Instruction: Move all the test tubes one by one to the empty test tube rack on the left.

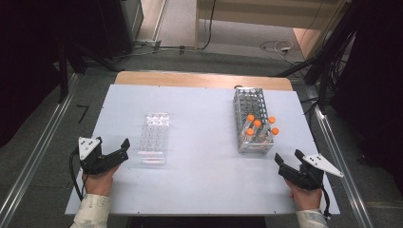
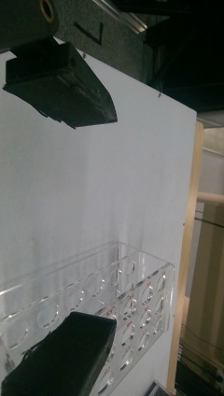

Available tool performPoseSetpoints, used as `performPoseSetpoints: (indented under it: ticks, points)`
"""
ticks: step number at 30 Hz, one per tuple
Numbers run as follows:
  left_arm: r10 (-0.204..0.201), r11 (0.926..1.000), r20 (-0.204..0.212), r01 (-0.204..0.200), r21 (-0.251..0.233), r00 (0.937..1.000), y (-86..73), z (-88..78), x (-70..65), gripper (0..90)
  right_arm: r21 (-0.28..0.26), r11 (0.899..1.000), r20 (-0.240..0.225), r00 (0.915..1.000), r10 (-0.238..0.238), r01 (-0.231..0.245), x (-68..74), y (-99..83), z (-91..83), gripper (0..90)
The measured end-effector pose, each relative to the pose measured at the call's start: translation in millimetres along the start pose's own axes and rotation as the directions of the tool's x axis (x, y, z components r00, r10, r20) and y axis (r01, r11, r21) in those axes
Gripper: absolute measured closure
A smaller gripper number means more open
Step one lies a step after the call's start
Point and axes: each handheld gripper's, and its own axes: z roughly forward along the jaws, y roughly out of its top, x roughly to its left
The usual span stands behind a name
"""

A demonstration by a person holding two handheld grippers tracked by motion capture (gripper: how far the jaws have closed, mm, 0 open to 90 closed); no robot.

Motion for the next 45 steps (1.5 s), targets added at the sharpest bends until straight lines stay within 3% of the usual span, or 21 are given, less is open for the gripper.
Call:
performPoseSetpoints:
  ticks: [25,38,45]
  points:
    - [0.003,0.9998,0.006,-0.003,-0.02,1.0,0.9,-2.5,-1.5,3.8,-0.019,1.0,-0.006,0.9997,-0.023,0.023,4.8,12.0,3.0,23.4]
    - [0.004,0.9994,0.01,-0.003,-0.034,0.9999,1.2,-3.5,-3.3,4.1,-0.034,0.999,-0.053,0.9978,-0.04,0.038,12.4,21.9,11.9,37.7]
    - [0.007,0.9986,0.01,-0.007,-0.053,0.9999,1.9,-5.2,-4.6,4.5,-0.031,0.998,-0.071,0.9961,-0.054,0.052,17.0,27.4,26.1,46.9]
